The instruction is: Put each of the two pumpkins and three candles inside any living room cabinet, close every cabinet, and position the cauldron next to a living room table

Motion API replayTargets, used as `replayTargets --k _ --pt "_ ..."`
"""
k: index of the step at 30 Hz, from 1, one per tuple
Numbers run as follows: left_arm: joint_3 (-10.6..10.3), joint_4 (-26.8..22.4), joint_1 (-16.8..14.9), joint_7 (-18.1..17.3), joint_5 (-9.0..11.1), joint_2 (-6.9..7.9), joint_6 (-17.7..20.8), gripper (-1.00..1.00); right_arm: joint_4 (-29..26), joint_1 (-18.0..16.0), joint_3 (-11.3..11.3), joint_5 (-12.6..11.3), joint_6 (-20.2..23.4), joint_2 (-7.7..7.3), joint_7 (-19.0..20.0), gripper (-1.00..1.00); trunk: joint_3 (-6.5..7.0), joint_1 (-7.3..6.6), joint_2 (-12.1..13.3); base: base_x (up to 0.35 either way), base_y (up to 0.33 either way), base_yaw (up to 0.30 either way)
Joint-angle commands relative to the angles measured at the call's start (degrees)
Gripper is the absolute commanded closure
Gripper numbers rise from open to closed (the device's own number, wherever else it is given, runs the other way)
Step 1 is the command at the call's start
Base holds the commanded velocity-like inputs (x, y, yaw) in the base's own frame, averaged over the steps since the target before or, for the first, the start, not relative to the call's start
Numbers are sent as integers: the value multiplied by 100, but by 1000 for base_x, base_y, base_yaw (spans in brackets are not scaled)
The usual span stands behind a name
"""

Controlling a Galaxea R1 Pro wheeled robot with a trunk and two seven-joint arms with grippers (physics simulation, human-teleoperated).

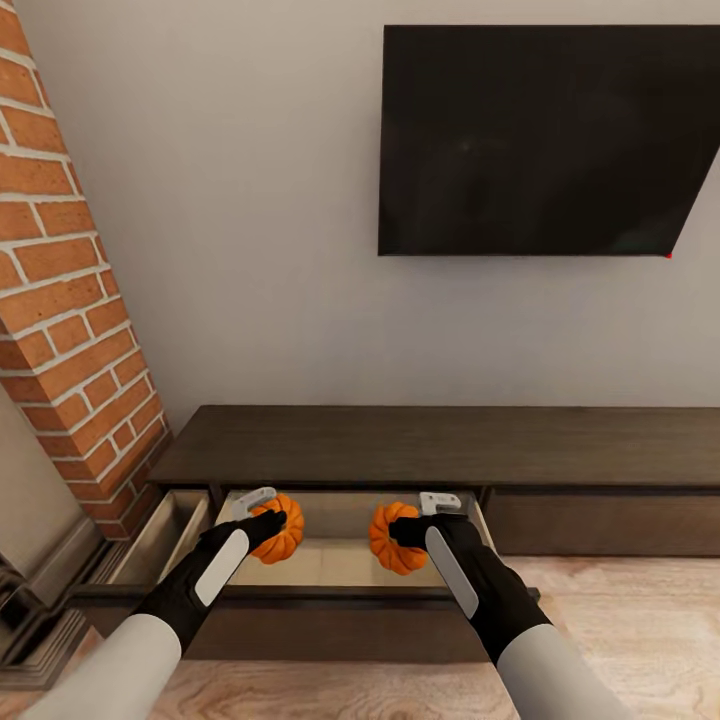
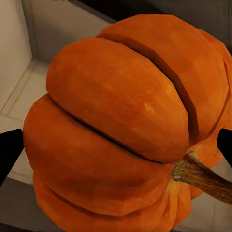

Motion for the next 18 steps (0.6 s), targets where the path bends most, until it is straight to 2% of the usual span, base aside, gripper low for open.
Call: replayTargets --k 1,18 --pt "-38 -11 -2 67 53 6 5 100 -7 -4 12 -60 10 -2 -62 100 -6 -1 -3 83 5 0" --pt "-40 -1 0 67 53 -6 1 100 -7 -4 12 -48 15 1 -62 100 -6 -1 -3 127 47 0"
